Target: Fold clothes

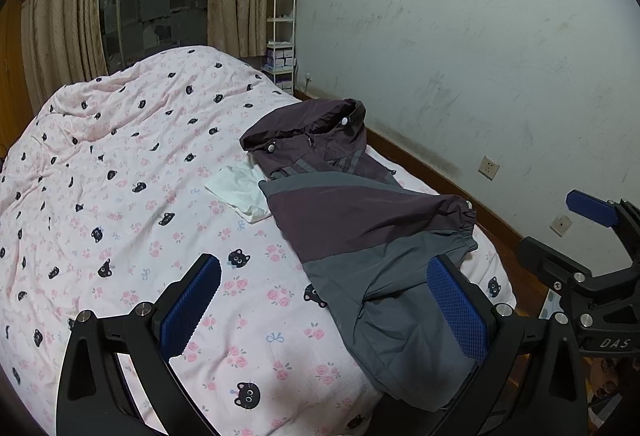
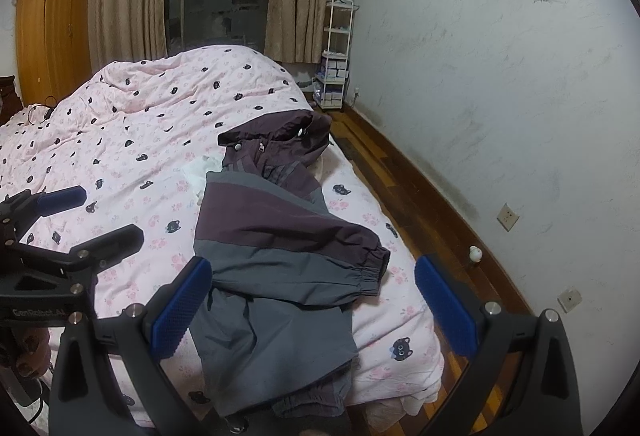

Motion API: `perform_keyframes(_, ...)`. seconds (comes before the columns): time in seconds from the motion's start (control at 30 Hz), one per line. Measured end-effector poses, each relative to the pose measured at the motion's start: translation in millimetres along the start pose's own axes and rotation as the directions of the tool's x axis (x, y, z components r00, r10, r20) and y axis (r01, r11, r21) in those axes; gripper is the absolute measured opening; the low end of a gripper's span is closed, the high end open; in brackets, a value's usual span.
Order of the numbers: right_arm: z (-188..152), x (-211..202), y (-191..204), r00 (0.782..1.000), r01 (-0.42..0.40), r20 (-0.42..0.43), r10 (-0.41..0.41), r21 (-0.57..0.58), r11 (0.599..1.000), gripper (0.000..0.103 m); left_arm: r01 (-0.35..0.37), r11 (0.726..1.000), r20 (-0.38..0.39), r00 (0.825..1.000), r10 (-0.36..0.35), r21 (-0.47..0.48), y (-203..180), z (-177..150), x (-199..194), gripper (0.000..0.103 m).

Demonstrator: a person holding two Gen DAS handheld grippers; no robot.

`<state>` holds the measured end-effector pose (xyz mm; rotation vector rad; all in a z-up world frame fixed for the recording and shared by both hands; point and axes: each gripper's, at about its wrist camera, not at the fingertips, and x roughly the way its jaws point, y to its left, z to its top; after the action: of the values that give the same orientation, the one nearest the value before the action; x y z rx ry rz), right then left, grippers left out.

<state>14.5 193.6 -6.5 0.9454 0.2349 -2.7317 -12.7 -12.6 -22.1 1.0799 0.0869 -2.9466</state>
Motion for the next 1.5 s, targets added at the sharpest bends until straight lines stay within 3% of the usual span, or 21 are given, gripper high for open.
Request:
perform_keyframes(0.43,-15.0,74.9,-28.4,0.996,-0.044,-0.078,0.049,0.074,0.996,0.102,-0.012,1.000,-0.032,0.999,0.011,-0.014,13.0,-3.6,16.6,0.102)
perform_keyframes(0.67,-2.9,124.1,-28.7,0.994,-0.081,-0.070,0.080,-0.015,0.997,0.100,-0.019,1.000,-0.050,0.999,0.018,-0.017,19.0,-5.3,24.7,0.102)
perform_keyframes(0.83,6.3,163.7,-29.2,0.984,-0.135,-0.127,0.125,-0.077,0.988,0.074,-0.020,0.999,-0.058,0.998,0.019,-0.025,24.3,-3.8,29.0,0.102)
perform_keyframes(1.1,0.0,196.5,-31.6,0.965,-0.192,-0.203,0.165,-0.124,0.973,0.072,-0.020,0.999,-0.071,0.997,0.018,-0.030,29.5,-4.3,36.2,0.102)
perform_keyframes(1.2,-2.8,202.5,-30.7,0.952,-0.230,-0.233,0.198,-0.117,0.966,0.048,-0.020,0.999,-0.075,0.997,0.017,-0.034,30.9,-4.6,37.3,0.102)
perform_keyframes(1.23,-3.5,203.8,-31.0,0.946,-0.243,-0.245,0.211,-0.109,0.964,0.036,-0.019,0.999,-0.077,0.997,0.017,-0.035,31.5,-4.6,37.4,0.102)
perform_keyframes(1.3,-5.2,205.5,-31.1,0.938,-0.260,-0.263,0.227,-0.098,0.961,0.029,-0.018,0.999,-0.077,0.997,0.015,-0.038,32.3,-5.1,37.1,0.102)
perform_keyframes(1.4,-5.5,204.3,-31.2,0.934,-0.257,-0.279,0.224,-0.088,0.962,0.010,-0.018,0.999,-0.076,0.997,0.015,-0.040,33.0,-5.5,36.4,0.102)
perform_keyframes(1.5,-5.4,202.5,-31.8,0.927,-0.270,-0.289,0.240,-0.069,0.960,0.010,-0.018,0.999,-0.074,0.997,0.015,-0.043,33.4,-5.7,34.8,0.102)
